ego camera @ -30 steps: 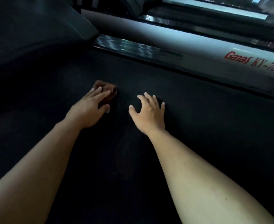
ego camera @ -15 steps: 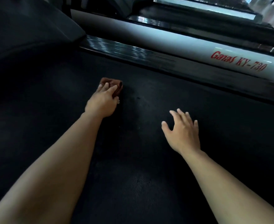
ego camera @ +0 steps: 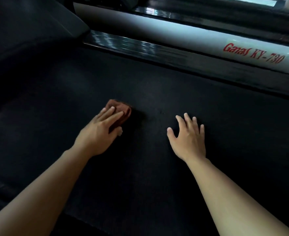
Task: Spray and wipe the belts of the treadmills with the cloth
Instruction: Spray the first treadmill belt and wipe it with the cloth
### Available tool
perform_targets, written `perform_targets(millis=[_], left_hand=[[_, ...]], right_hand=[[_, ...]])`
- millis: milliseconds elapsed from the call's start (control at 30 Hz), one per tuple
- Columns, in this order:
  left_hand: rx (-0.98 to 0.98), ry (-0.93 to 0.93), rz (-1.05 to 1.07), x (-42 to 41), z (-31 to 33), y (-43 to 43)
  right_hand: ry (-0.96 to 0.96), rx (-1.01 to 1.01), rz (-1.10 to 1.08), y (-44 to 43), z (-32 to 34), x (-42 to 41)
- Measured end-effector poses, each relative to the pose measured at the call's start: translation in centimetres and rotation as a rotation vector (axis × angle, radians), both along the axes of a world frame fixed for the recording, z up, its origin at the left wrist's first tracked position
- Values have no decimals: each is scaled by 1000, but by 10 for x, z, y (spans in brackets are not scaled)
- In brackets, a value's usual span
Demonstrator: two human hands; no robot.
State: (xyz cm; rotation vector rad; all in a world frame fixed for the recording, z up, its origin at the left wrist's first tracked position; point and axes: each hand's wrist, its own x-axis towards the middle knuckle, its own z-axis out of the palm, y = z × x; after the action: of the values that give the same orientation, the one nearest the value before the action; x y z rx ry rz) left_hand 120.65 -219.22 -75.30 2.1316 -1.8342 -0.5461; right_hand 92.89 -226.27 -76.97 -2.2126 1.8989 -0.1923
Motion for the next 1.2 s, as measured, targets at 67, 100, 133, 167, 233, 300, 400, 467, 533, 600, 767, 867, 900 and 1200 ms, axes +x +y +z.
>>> perform_targets(millis=[67,100,133,167,233,300,400,467,533,600,767,867,900,1200], left_hand=[[-4,-15,111,14,-2,-9],[-3,-27,162,17,-1,-18],[0,-41,205,17,-1,-28],[1,-55,230,13,0,-38],[-4,-73,215,-6,2,-53],[-19,-59,127,-34,4,-59],[-32,-30,-60,-74,4,-41],[-31,-12,-143,-87,3,-12],[-4,-4,-174,-83,4,20],[19,2,-167,-64,3,47],[-29,11,47,-10,0,54],[-27,-17,165,-1,-2,22],[-24,-33,172,-5,-2,12],[-76,39,-164,-82,3,57]], right_hand=[[4,-3,1,0,-1,0],[4,-8,1,0,-1,-1],[0,-15,-1,0,-2,-1],[-4,-21,-2,0,-2,0],[-14,-34,-5,1,-3,0],[-26,-45,-9,0,-4,-1],[-34,-42,-11,0,-5,-2],[-42,-42,-11,0,-5,-3],[-45,-48,-9,0,-5,-4],[-39,-56,-9,1,-5,-4],[-29,-51,-5,2,-5,-5],[-35,-49,-8,3,-5,-4],[-44,-48,-9,3,-5,-4],[-93,-50,4,19,4,-9]])
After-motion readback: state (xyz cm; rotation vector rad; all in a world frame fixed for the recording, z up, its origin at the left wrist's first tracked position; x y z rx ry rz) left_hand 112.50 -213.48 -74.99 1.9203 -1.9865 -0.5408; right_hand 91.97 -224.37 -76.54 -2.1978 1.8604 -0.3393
